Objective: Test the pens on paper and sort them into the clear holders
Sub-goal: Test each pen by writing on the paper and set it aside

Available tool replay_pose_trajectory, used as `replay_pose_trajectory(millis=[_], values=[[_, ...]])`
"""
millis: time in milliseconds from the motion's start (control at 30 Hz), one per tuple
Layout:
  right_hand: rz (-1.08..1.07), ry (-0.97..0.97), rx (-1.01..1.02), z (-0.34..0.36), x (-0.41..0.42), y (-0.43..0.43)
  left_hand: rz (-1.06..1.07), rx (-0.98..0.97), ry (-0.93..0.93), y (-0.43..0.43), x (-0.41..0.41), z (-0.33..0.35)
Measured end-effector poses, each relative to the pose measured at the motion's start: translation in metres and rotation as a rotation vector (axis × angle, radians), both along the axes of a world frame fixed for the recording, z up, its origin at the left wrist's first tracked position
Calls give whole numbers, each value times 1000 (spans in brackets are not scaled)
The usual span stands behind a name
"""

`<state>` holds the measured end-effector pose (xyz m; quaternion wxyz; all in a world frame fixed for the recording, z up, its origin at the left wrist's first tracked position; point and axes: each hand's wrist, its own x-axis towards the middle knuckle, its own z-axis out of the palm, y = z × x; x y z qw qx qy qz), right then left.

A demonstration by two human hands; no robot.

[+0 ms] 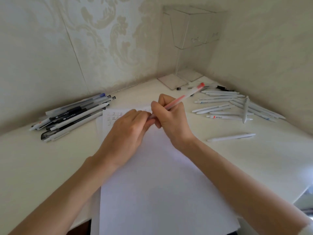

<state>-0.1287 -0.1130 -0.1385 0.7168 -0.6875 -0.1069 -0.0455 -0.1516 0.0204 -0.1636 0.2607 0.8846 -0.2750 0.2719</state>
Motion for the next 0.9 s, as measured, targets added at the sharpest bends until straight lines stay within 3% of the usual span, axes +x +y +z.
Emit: replay_pose_trajectory(millis=[100,333,500,633,767,800,900], values=[[-12,-24,-120,9,-19,-27,-151,-8,105,-18,-15,14],[-275,39,-171,21,-109,-134,-448,278,218,-117,-50,43],[-467,149,-461,16,-194,-205,-634,444,211,-162,-72,9],[-387,374,-889,-38,-237,-244,-627,478,202,-170,-78,-20],[-278,613,-1098,-128,-247,-266,-628,477,222,-167,-76,-25],[-287,628,-1130,-145,-247,-270,-631,481,228,-167,-76,-25],[-464,649,-973,-158,-239,-275,-632,486,201,-167,-75,-26]])
